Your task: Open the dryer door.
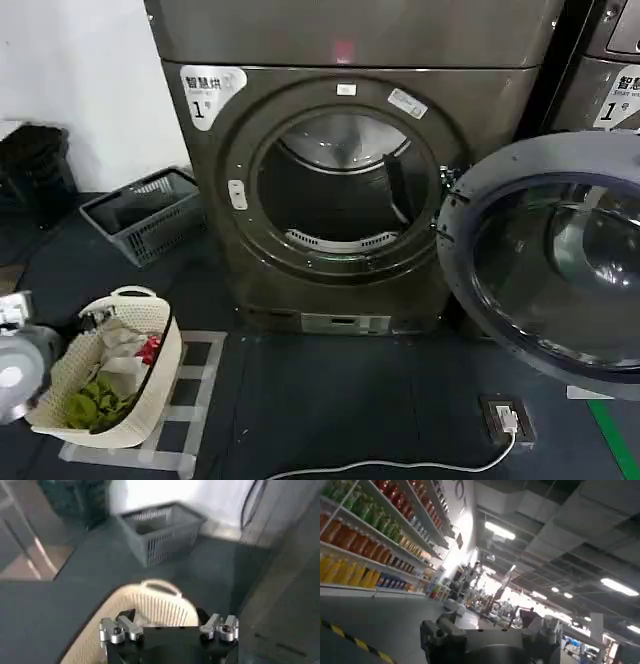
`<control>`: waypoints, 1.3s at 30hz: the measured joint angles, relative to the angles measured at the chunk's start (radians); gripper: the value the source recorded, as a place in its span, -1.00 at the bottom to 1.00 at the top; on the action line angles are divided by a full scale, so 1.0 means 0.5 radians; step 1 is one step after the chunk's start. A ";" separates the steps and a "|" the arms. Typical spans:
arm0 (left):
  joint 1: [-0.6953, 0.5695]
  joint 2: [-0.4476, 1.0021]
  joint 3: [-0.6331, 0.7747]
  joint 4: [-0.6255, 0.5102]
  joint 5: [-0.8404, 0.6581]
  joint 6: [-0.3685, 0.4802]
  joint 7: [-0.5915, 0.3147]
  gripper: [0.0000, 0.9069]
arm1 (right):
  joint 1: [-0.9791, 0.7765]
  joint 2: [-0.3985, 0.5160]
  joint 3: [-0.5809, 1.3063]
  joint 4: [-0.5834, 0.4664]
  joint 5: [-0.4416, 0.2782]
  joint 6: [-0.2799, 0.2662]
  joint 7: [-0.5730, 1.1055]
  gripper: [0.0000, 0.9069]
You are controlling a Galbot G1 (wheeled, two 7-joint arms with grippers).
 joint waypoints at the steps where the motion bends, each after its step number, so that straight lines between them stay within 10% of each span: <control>1: -0.021 0.011 0.031 0.031 -0.033 0.000 -0.044 1.00 | 0.001 0.003 -0.005 0.000 -0.001 0.003 -0.001 1.00; 18: -0.141 0.221 0.199 0.342 -0.995 -0.002 -0.470 1.00 | -0.014 0.030 -0.019 -0.008 -0.001 0.051 -0.018 1.00; 39: -0.188 0.271 0.169 0.369 -1.344 -0.002 -0.638 1.00 | -0.008 0.060 -0.024 0.000 -0.003 0.090 -0.068 1.00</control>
